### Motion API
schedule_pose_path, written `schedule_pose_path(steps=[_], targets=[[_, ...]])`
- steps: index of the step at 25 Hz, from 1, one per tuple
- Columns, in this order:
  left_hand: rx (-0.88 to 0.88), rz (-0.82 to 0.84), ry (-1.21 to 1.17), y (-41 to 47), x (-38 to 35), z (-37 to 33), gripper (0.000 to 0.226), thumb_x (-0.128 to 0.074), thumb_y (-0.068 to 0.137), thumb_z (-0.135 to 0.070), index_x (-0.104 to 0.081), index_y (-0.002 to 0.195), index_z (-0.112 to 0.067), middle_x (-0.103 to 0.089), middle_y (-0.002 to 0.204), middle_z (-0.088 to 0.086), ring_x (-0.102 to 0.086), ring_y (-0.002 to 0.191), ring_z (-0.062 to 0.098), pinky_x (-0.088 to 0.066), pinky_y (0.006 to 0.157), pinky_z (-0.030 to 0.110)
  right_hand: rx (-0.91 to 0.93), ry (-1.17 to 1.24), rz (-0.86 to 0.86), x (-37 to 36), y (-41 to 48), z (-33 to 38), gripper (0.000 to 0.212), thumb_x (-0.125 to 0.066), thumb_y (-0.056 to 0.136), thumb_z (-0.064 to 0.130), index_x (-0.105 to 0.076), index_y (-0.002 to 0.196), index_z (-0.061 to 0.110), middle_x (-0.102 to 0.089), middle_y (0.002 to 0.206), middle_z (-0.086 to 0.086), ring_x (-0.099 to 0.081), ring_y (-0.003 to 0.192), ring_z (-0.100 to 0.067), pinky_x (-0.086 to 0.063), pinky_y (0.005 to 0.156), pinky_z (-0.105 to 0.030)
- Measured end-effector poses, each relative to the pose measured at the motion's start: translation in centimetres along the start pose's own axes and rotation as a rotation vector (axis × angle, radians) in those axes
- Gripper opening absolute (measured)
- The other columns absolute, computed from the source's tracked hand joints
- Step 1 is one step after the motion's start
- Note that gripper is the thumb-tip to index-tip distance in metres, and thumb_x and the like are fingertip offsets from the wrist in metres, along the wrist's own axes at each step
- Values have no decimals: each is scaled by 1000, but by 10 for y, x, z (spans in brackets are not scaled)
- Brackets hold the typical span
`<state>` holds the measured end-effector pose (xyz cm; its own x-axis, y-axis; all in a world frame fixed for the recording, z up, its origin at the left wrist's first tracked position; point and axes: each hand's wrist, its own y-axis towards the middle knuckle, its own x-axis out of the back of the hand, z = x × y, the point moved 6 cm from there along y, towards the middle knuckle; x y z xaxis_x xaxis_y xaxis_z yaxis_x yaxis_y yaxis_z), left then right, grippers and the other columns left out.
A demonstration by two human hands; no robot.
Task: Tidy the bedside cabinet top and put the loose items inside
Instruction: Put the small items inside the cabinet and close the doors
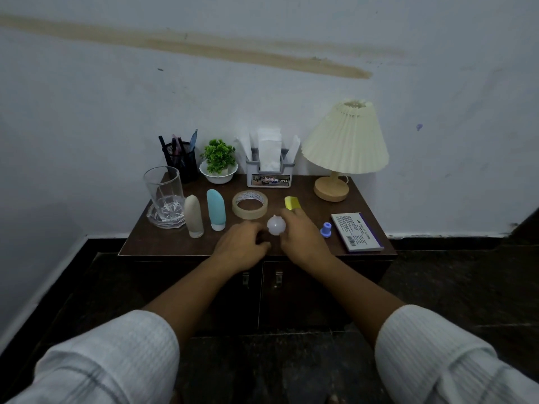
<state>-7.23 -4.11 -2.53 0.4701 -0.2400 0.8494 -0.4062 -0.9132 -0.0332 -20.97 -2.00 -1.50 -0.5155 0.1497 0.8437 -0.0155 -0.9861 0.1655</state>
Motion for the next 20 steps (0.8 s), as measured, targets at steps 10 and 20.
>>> schedule_pose_path(steps=[10,20], targets=[[-24,20,-24,-5,-10,0,56,-60,82,-46,-55,137,-34,-64,126,2,-57,115,25,-51,96,47,-102,204,69,-2,-16,1,66,-65,83,3,-47,145,16,-54,142,-8,-52,131,-24,-43,106,-35],[0,13,-28,-30,-7,6,58,-63,93,-37,-49,147,-21,-53,142,6,-49,129,24,-45,107,45,-124,164,91,0,-33,7,61,-58,91,4,-39,149,9,-47,147,-14,-49,132,-28,-41,103,-33]])
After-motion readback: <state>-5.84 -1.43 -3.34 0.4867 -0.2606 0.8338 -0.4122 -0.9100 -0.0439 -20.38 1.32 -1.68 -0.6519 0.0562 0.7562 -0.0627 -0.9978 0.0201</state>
